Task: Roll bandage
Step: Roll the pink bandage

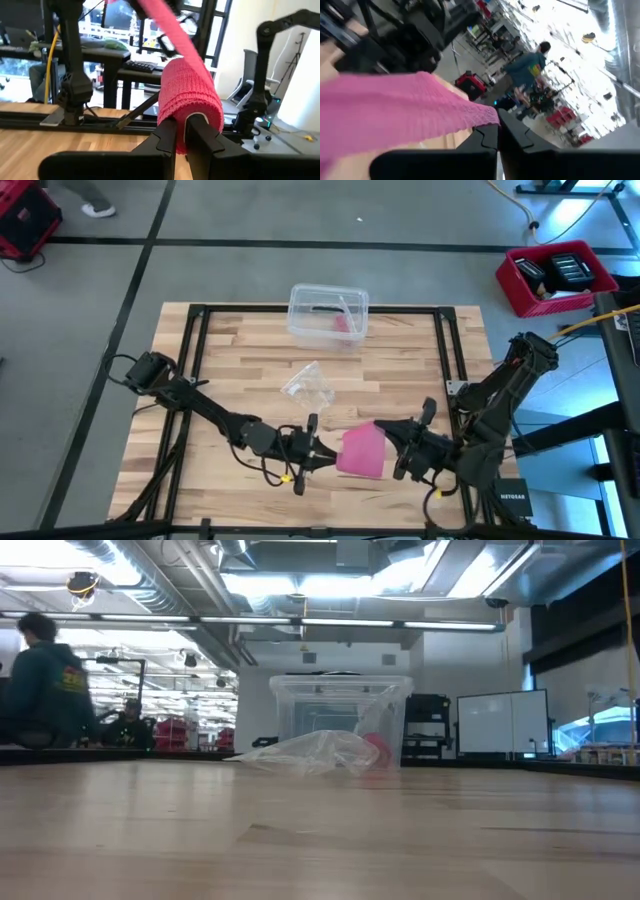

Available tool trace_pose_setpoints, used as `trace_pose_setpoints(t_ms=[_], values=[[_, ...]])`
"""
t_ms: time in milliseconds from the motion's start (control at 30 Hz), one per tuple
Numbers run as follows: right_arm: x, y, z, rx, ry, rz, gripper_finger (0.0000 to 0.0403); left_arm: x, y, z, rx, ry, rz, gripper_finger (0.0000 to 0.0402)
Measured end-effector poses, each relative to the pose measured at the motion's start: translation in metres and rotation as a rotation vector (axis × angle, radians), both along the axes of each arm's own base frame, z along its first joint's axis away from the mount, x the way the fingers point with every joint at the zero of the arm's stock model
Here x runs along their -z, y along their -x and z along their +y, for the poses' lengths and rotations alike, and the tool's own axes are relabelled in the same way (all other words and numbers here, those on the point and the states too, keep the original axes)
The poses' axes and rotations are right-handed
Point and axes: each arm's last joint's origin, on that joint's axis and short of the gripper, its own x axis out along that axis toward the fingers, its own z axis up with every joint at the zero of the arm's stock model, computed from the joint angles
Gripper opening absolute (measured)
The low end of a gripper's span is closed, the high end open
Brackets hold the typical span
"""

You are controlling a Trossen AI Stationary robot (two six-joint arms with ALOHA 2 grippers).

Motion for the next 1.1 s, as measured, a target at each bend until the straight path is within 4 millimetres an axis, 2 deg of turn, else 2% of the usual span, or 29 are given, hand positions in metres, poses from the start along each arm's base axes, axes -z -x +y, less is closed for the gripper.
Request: trace_pose_setpoints(t_ms=[367,700,867,1100], values=[[0.026,-0.009,-0.021,0.046,-0.134,0.093,0.0004,-0.016,0.005,-0.019,0.022,-0.157,-0.068,0.0021],[0.037,-0.007,-0.021,-0.027,-0.371,0.142,0.0004,-0.029,0.007,-0.029,-0.039,-0.341,-0.128,0.0021],[0.049,-0.006,-0.021,-0.042,-0.454,0.167,0.0004,-0.037,0.007,-0.033,-0.060,-0.408,-0.157,0.0021],[0.058,-0.005,-0.019,-0.058,-0.599,0.177,0.0005,-0.041,0.009,-0.035,-0.156,-0.507,-0.161,0.0021]])
